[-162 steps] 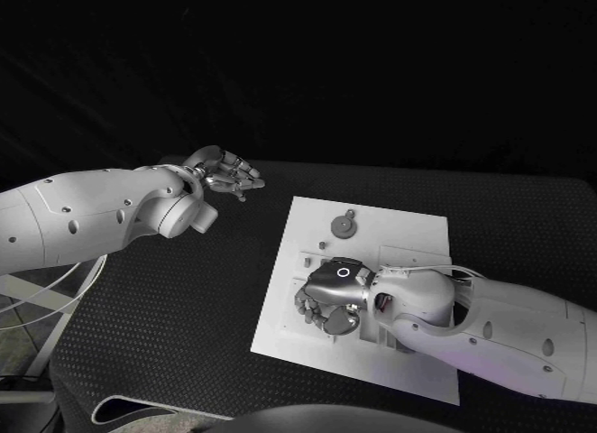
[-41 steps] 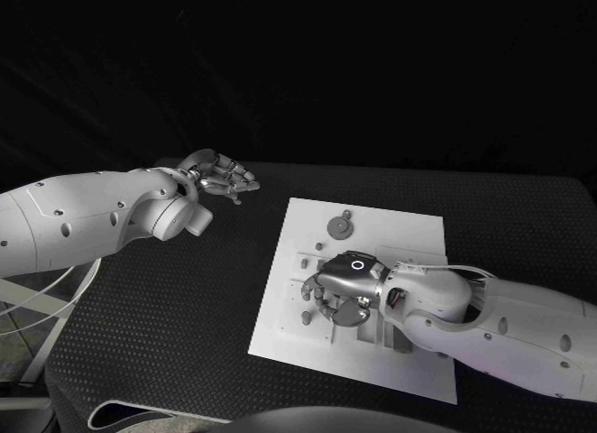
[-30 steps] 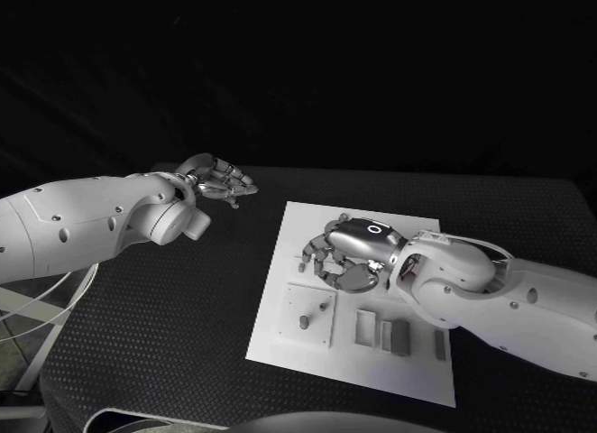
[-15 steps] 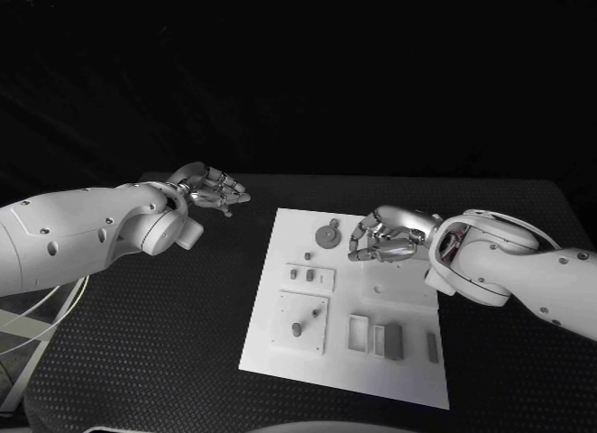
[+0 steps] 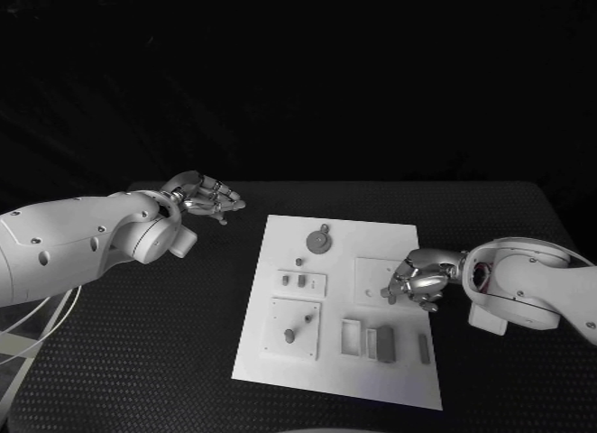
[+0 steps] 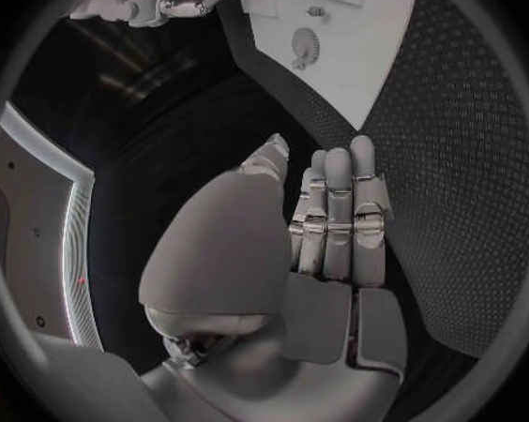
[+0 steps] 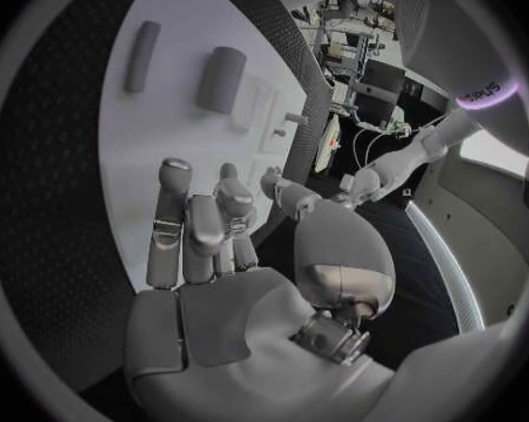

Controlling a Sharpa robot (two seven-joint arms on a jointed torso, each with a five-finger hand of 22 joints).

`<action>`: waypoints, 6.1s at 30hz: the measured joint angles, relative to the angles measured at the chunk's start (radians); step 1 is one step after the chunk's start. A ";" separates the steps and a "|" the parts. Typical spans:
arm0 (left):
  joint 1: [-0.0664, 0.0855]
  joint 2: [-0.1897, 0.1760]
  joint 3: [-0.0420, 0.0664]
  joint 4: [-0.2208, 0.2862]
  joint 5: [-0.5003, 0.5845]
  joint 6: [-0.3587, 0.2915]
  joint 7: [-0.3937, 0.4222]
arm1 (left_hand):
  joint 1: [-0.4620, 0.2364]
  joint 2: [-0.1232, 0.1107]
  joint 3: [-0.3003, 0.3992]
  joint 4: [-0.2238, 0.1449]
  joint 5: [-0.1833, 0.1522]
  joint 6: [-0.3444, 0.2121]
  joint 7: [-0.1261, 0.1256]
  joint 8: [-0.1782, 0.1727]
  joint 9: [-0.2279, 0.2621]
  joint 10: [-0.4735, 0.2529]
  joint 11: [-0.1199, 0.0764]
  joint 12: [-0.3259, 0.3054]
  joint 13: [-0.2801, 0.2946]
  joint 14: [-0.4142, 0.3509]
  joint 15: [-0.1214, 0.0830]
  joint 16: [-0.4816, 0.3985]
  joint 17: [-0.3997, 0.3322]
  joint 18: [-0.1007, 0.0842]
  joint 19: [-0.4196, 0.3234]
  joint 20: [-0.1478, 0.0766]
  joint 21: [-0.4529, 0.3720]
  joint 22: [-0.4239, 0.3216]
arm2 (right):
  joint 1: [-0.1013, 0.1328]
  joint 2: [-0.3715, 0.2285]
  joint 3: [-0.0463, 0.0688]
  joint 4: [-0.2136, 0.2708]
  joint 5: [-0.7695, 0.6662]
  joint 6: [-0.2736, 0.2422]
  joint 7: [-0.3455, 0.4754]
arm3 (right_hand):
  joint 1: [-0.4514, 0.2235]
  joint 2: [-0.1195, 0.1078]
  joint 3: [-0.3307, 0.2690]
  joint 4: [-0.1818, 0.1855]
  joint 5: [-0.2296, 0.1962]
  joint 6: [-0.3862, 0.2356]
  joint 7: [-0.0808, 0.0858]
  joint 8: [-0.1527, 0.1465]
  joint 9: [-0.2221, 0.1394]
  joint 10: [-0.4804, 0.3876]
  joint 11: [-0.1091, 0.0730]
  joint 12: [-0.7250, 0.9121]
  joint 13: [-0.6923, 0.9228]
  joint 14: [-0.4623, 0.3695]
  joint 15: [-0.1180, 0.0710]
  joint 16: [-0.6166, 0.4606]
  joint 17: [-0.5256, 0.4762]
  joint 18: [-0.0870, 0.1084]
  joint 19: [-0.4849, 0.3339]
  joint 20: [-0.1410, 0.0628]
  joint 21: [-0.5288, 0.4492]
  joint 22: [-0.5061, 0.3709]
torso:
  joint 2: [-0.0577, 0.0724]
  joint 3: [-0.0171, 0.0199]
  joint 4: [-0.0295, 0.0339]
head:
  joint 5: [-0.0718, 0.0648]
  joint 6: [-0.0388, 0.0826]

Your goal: Assemble the parts on the task board

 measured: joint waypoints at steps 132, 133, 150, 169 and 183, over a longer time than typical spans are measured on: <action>-0.032 0.002 -0.001 0.155 0.118 0.163 0.135 | -0.495 -0.047 0.024 0.007 -0.022 -0.164 0.028 0.018 0.006 -0.195 0.091 -0.001 -0.192 -0.204 0.161 -0.507 -0.135 0.023 -0.372 0.161 -0.004 -0.397 | 0.045 0.115 -0.079 0.043 0.125 -0.054 -0.226 | -0.050 0.053 0.006 -0.184 -0.009 0.044 -0.029 -0.067 -0.006 0.026 -0.017 -0.021 -0.014 0.004 0.000 -0.009 -0.018 -0.001 -0.009 0.006 0.012 0.000 | -0.009 -0.0061 -0.0138 | -0.088 -0.052; -0.032 0.002 -0.001 0.155 0.118 0.163 0.134 | -0.495 -0.047 0.024 0.007 -0.022 -0.164 0.028 0.018 0.006 -0.195 0.091 -0.001 -0.192 -0.204 0.161 -0.507 -0.135 0.023 -0.372 0.161 -0.004 -0.397 | 0.045 0.125 -0.080 0.036 0.133 -0.054 -0.228 | -0.051 0.054 0.007 -0.183 -0.009 0.044 -0.029 -0.067 -0.006 0.026 -0.017 -0.021 -0.014 0.004 0.000 -0.009 -0.018 -0.001 -0.008 0.007 0.012 0.000 | -0.009 -0.0061 -0.0138 | -0.088 -0.052; -0.032 0.001 -0.001 0.158 0.119 0.165 0.123 | -0.517 -0.026 0.026 0.010 -0.022 -0.164 0.028 0.022 0.009 -0.195 0.091 -0.001 -0.193 -0.204 0.161 -0.507 -0.128 0.021 -0.376 0.158 -0.004 -0.399 | 0.040 0.192 -0.108 -0.005 0.222 -0.052 -0.261 | -0.056 0.059 0.006 -0.178 -0.012 0.044 -0.029 -0.067 -0.005 0.027 -0.016 -0.021 -0.014 0.004 0.000 -0.005 -0.017 -0.001 -0.007 0.007 0.012 0.000 | -0.009 -0.0049 -0.0137 | -0.077 -0.058; -0.031 -0.002 -0.001 0.159 0.119 0.168 0.117 | -0.517 -0.026 0.023 0.007 -0.022 -0.164 0.028 0.021 0.009 -0.195 0.091 -0.001 -0.193 -0.204 0.161 -0.511 -0.127 0.021 -0.379 0.161 -0.004 -0.399 | 0.032 0.197 -0.108 -0.008 0.229 -0.048 -0.273 | -0.078 0.059 -0.002 -0.156 -0.008 0.044 -0.029 -0.076 0.000 0.028 -0.015 -0.021 -0.014 0.000 0.000 -0.005 -0.017 -0.001 -0.008 0.007 0.012 0.000 | -0.009 -0.0035 -0.0154 | -0.072 -0.064; -0.031 -0.005 -0.001 0.161 0.120 0.170 0.114 | -0.516 -0.026 0.023 0.007 -0.022 -0.164 0.028 0.021 0.010 -0.195 0.091 -0.001 -0.194 -0.204 0.161 -0.511 -0.126 0.021 -0.379 0.161 -0.004 -0.399 | 0.024 0.198 -0.108 -0.007 0.225 -0.046 -0.279 | -0.094 0.056 0.001 -0.151 -0.008 0.044 -0.029 -0.075 -0.007 0.028 -0.015 -0.021 -0.012 0.000 0.000 -0.005 -0.017 -0.001 -0.008 0.008 0.012 0.000 | -0.009 -0.0037 -0.0150 | -0.069 -0.063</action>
